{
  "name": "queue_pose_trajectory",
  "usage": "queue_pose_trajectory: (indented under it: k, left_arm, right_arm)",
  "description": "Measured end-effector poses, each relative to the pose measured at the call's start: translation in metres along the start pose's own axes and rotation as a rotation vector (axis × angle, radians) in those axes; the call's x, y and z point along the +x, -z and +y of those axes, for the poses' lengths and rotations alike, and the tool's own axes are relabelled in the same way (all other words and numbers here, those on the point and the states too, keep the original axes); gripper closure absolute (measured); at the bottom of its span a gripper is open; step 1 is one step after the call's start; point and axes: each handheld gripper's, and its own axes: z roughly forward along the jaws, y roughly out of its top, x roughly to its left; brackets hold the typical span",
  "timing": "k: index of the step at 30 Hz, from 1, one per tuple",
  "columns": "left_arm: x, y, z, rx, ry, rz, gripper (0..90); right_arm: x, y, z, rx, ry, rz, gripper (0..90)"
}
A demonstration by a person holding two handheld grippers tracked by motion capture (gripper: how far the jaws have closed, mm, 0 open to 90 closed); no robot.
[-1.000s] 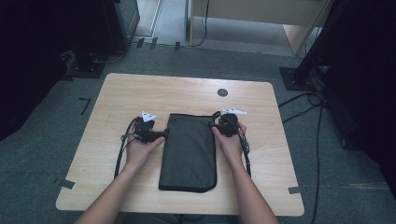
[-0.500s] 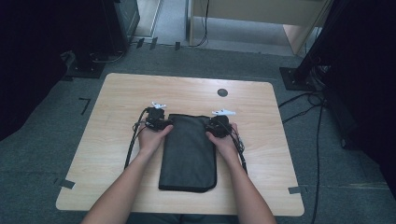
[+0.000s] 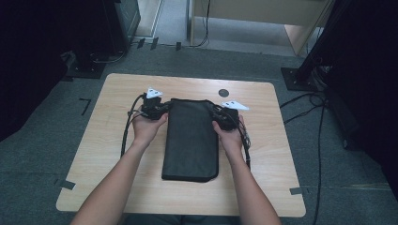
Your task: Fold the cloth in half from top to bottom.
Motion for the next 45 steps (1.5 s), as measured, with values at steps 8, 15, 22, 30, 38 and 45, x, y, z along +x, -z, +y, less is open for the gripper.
queue_pose_trajectory:
  k: [8, 15, 22, 30, 38, 45]
  left_arm:
    - [-0.032, 0.071, -0.049, -0.072, -0.124, -0.119, 88.8]
    - [-0.055, 0.093, -0.138, 0.107, -0.214, -0.204, 85.6]
    - [-0.036, 0.112, -0.147, 0.06, -0.086, -0.227, 66.8]
    - [-0.044, 0.088, -0.131, 0.124, -0.029, -0.267, 52.8]
    - [-0.05, 0.088, -0.133, 0.123, -0.087, -0.311, 78.7]
    - [-0.045, 0.088, -0.144, 0.172, -0.097, -0.308, 80.9]
  right_arm:
    - [0.04, 0.082, -0.042, -0.046, 0.153, 0.087, 82.5]
    - [0.056, 0.108, -0.109, 0.121, 0.239, 0.148, 72.9]
    - [0.04, 0.139, -0.119, 0.152, 0.196, 0.17, 49.5]
    - [0.022, 0.131, -0.098, 0.131, 0.09, 0.173, 43.6]
    - [0.043, 0.093, -0.098, 0.167, 0.163, 0.271, 56.3]
    - [0.044, 0.099, -0.108, 0.277, 0.193, 0.27, 82.2]
